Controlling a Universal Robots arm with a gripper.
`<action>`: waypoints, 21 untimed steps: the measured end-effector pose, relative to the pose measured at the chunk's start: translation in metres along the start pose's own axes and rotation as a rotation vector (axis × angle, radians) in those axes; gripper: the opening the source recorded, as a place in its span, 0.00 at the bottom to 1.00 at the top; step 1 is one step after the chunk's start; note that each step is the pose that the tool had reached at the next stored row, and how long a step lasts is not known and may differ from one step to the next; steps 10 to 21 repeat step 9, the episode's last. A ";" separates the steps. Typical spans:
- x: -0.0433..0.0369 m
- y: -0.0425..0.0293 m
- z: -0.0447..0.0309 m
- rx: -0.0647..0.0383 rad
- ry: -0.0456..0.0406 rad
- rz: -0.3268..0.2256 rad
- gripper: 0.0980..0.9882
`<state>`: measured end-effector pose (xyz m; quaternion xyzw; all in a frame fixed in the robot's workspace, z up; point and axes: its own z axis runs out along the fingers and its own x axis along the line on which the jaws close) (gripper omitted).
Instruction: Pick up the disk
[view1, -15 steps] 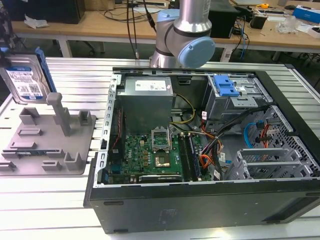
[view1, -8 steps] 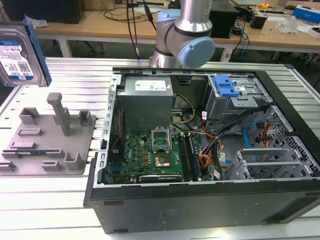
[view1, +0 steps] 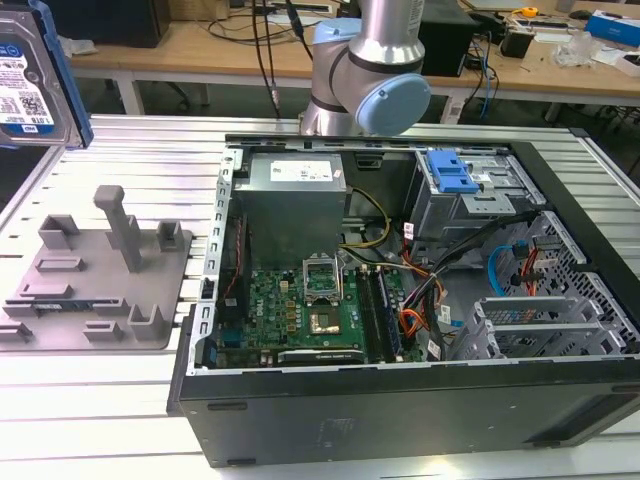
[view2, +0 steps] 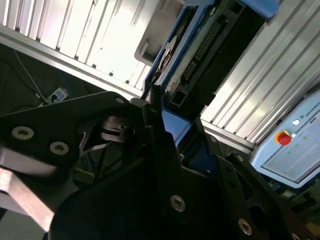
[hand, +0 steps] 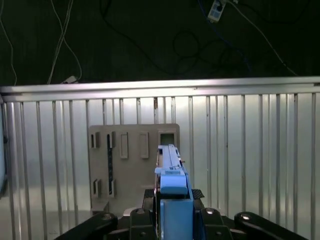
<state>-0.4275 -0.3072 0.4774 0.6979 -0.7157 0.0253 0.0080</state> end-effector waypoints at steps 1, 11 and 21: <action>0.0001 0.0000 -0.0001 0.000 -0.0001 0.000 0.30; 0.0002 0.0000 -0.0001 0.000 -0.0002 0.000 0.30; 0.0002 0.0000 -0.0001 0.000 -0.0002 0.000 0.30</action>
